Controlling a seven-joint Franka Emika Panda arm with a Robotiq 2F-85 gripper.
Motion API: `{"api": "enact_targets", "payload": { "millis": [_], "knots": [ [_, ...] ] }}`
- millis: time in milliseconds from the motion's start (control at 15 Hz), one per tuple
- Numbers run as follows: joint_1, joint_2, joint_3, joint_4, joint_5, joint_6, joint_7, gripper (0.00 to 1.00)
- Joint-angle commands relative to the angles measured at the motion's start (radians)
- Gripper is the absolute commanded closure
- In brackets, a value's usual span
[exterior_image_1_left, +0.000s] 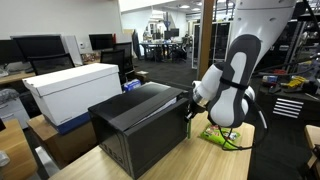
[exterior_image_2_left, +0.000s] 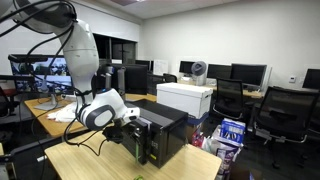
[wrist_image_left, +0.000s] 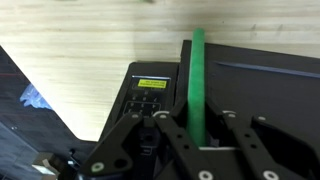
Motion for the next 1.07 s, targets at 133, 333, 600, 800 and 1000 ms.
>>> {"api": "enact_targets", "payload": {
  "millis": [133, 333, 600, 800, 1000],
  "knots": [
    [0.105, -0.002, -0.037, -0.196, 0.098, 0.012, -0.016, 0.93],
    [0.101, -0.035, -0.006, -0.264, 0.086, -0.023, -0.002, 0.48],
    [0.177, -0.024, -0.021, -0.399, 0.075, -0.120, -0.058, 0.19],
    [0.271, -0.053, -0.091, -0.450, 0.092, -0.171, -0.071, 0.00],
    [0.315, -0.152, -0.138, -0.492, 0.100, -0.198, -0.051, 0.00]
  ]
}}
